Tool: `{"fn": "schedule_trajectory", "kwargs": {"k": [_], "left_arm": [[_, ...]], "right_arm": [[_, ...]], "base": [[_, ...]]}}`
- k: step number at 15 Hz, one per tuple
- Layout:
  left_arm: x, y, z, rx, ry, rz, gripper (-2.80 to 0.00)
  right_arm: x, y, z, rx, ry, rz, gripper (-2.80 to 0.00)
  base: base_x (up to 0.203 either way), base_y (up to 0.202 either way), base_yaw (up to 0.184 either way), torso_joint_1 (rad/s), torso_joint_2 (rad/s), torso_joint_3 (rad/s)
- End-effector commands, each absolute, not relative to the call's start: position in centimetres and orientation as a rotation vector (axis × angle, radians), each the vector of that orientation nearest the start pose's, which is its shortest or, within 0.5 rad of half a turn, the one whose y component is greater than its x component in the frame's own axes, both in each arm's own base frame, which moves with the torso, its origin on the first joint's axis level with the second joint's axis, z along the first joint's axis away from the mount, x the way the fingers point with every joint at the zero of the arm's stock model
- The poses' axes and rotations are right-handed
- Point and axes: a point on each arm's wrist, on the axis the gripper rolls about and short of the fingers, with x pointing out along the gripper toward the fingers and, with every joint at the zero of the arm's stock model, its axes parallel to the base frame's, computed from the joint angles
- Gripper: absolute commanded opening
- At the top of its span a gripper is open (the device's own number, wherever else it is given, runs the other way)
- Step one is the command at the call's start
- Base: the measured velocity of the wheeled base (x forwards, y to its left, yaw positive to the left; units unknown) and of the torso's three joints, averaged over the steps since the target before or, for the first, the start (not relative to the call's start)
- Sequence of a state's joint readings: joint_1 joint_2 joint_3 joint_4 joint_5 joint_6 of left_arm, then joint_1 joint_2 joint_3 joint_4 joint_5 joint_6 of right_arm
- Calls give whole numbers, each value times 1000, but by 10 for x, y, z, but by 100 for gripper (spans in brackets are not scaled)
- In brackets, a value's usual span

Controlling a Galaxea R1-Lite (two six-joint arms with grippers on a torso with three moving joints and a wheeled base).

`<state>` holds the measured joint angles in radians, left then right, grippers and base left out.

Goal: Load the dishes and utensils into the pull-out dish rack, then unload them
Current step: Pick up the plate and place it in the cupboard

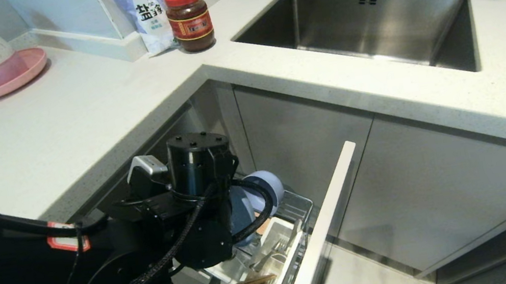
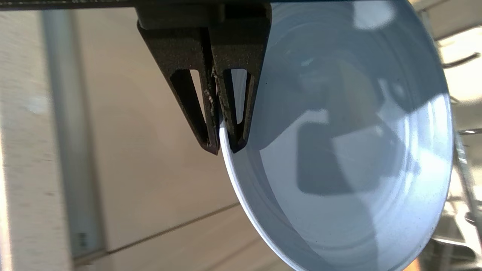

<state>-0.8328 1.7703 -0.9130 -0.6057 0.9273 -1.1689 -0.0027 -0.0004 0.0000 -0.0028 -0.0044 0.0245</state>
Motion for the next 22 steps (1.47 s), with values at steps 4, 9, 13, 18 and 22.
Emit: {"fn": "schedule_trajectory", "kwargs": {"k": [4,9,13,18,22], "left_arm": [[228,-218,198,-1025,84,139,-280],[237,-217,187,-1041,113,139,-280],[242,-216,180,-1032,124,153,-280],[247,-216,172,-1031,134,176,-280],[251,-215,168,-1033,138,189,-280]], "right_arm": [[-23,0,75,25,-6,-6,-280],[-23,0,75,25,-6,-7,-280],[-23,0,75,25,-6,-7,-280],[-23,0,75,25,-6,-7,-280],[-23,0,75,25,-6,-7,-280]], "base": [[0,0,0,0,0,0],[0,0,0,0,0,0],[0,0,0,0,0,0],[0,0,0,0,0,0],[0,0,0,0,0,0]]}}
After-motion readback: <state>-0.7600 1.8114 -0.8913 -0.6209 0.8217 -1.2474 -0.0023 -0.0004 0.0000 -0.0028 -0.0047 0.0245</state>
